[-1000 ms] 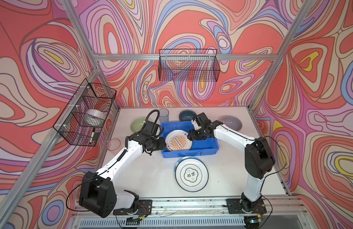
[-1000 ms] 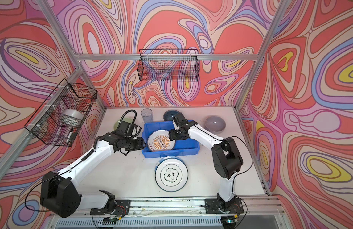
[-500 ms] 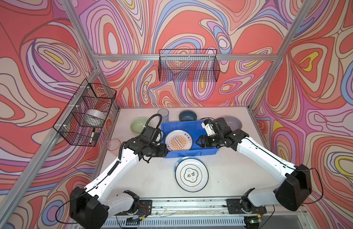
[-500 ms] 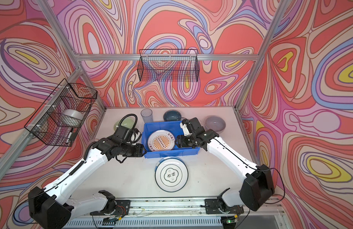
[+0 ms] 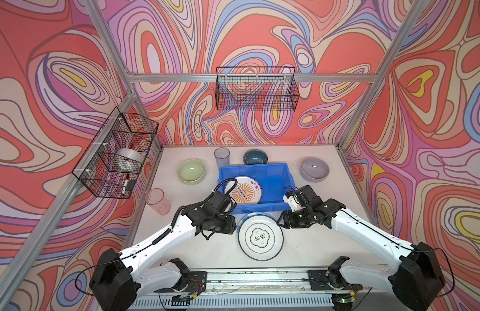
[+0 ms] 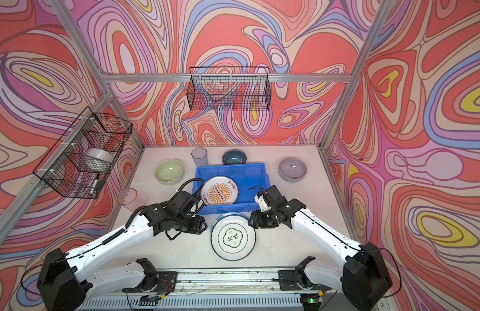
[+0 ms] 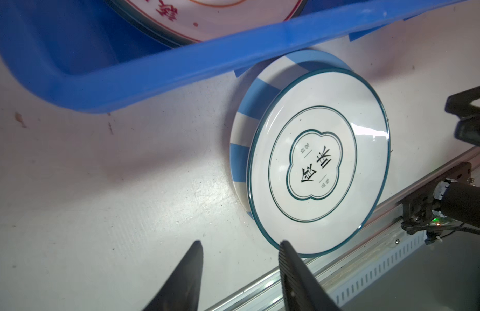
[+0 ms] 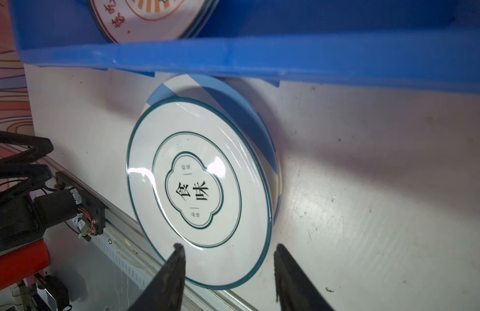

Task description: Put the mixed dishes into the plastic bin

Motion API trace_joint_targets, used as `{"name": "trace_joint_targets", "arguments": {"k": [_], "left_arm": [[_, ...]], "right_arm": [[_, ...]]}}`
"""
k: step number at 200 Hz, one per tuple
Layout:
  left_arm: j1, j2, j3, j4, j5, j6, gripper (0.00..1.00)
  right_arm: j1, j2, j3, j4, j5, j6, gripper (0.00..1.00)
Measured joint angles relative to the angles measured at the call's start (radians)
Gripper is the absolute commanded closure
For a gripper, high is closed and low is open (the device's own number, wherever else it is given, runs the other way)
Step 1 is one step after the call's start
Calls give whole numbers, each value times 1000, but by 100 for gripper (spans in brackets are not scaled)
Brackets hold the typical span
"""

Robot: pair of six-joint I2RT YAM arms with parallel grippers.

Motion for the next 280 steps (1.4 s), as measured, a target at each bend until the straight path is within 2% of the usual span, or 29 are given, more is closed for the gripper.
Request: {"name": "trace_joint_targets", "arguments": {"k": [43,91,184,280], "left_arm": [[-60,25,-42,93,14,-56,69],[-63,108,-51,185,14,-100,74],[-74,243,-53,266,-1,-117,78],[-87,279,-49,326,-25,-117,82]], "right_arm": [[0,7,-103,74,-3,59,52],[0,14,-185,188,-27,98,54],[0,31,-276,325,-66,156,58],[-1,33,-293,367,-85,200,76]]}}
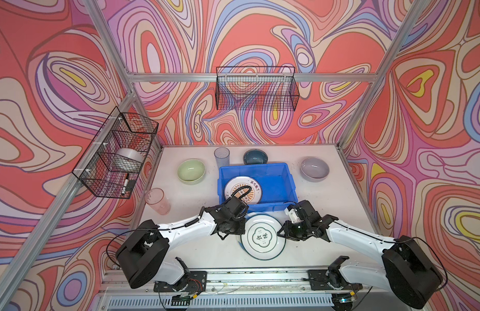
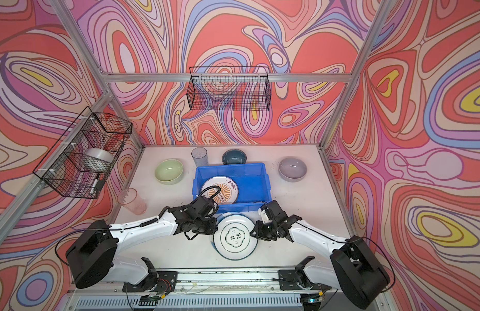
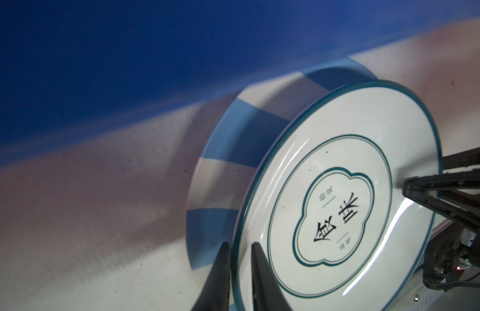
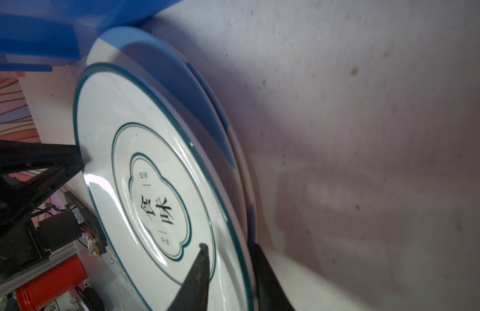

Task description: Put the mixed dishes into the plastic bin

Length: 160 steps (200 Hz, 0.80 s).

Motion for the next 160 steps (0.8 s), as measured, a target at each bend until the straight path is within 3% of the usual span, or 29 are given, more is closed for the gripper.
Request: {"name": "trace_joint_targets", "arguments": {"k": [89,160], "left_arm": [[-1,26,14,12,-11,3,82],[-14,36,42,-5,23,8,72]], "right_arm": [[0,-36,27,-85,5,-6,84],[0,-56,131,-172,29,-35,93]]}}
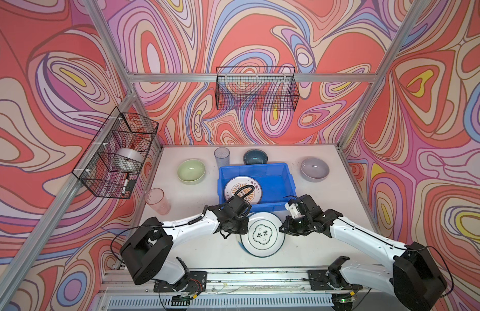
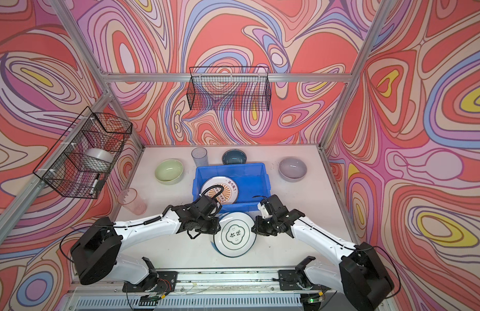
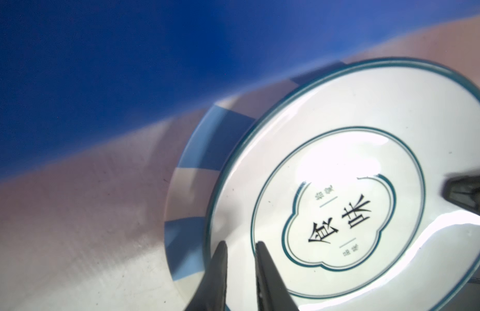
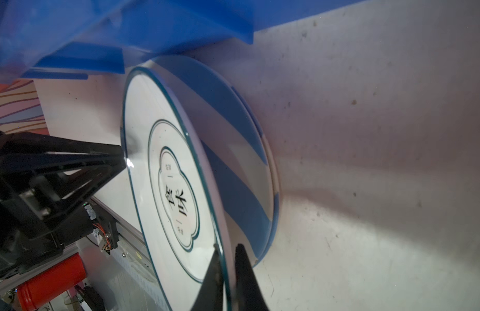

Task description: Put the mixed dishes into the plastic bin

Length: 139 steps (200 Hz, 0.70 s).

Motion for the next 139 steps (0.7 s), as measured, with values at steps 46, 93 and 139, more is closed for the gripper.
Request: {"name": "trace_joint_targets", "arguments": {"k": [46,93,139], "left_arm": [[-2,-50,13,-81,5,6,59],[-2,-191,35,-154,-32,18,47],[2,-296,51,-229,-121,58,33]], "right_arm": [[1,-20,31,-63,24,-16,99],[1,-34,64,-141,51,-39,100],[1,-35,113,-213,83,-70,100]]}}
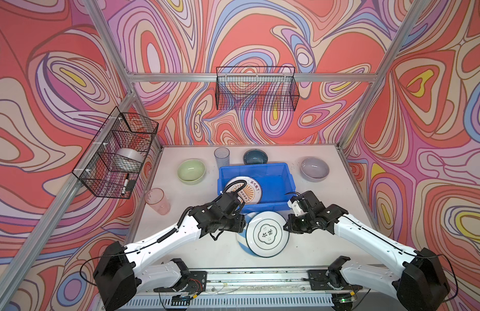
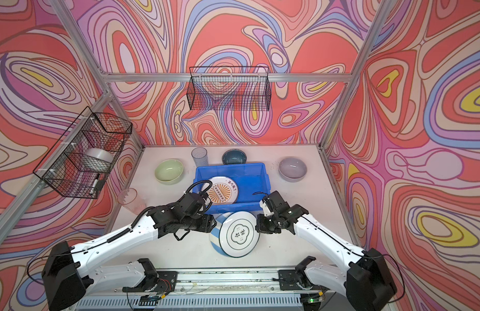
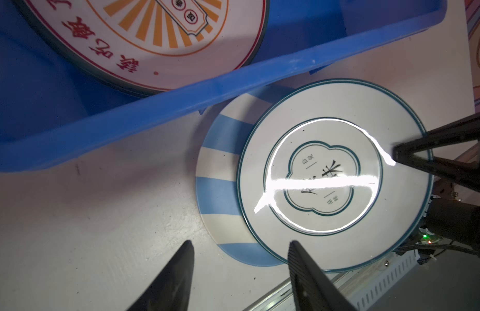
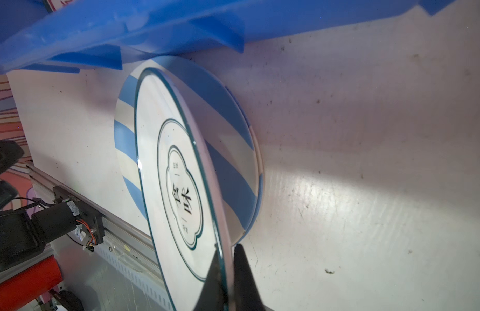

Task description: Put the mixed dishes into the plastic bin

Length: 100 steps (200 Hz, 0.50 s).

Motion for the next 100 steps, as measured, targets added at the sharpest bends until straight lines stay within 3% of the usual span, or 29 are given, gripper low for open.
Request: {"name": "trace_joint_targets", "arguments": {"k": [30,100], "left_arm": [[35,-68,0,-61,-70,14,24],[224,-142,0,-138,-92,96,21]], "right_arm": [[0,-13,34,-51,19,-20,100],[0,-11,156,-135,17,-91,100]]}}
